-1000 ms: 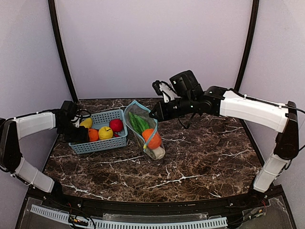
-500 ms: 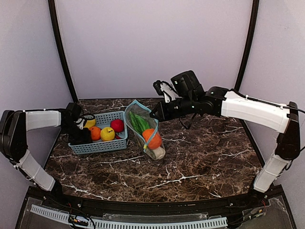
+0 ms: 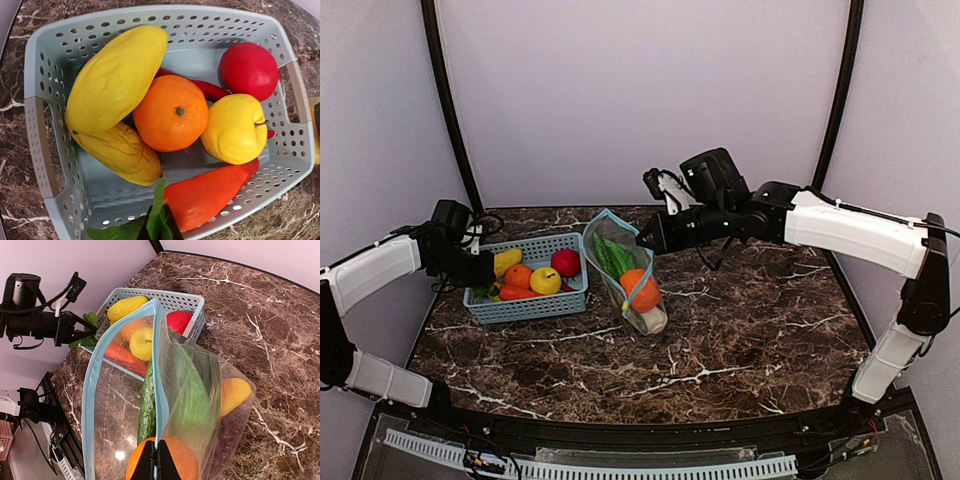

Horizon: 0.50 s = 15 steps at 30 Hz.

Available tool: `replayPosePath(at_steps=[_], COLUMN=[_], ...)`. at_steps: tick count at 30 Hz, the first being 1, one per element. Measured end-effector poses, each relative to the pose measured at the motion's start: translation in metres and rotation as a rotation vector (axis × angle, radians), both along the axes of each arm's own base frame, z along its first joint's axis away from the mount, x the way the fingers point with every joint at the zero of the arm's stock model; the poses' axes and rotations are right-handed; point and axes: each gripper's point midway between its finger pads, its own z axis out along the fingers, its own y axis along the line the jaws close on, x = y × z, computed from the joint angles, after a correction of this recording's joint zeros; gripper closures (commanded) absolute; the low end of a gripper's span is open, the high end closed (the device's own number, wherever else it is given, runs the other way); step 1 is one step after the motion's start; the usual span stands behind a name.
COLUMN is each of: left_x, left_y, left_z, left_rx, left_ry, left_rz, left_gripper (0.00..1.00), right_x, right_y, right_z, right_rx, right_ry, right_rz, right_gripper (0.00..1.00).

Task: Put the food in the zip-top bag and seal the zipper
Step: Pick up the fake vegetable from the bin.

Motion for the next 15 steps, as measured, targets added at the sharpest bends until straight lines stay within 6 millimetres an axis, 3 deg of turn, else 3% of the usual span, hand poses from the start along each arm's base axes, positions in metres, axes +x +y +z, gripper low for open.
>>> replayPosePath(at_steps=[4, 11, 15], left_x=[-0.005, -0.015, -0.015], left_y=[-0.003, -0.012, -0.021], left_z=[0.028, 0.06, 0.104], left_rx=[-0.028, -0.067, -0.101], left_ry=[-0.081, -0.141, -0.246], left_rz=[-0.014, -0.069, -0.124], left_gripper=[0.99, 0.99, 0.99], right_x=[0.0, 0.0, 0.0], right_y=[0.0, 0.0, -0.001], right_z=[0.0, 0.0, 0.0], right_rx=[0.0, -0.001, -0.001], right_ry=[0.001, 0.001, 0.001], right_rz=[-0.001, -0.001, -0.002], right_gripper=[1.0, 1.0, 1.0])
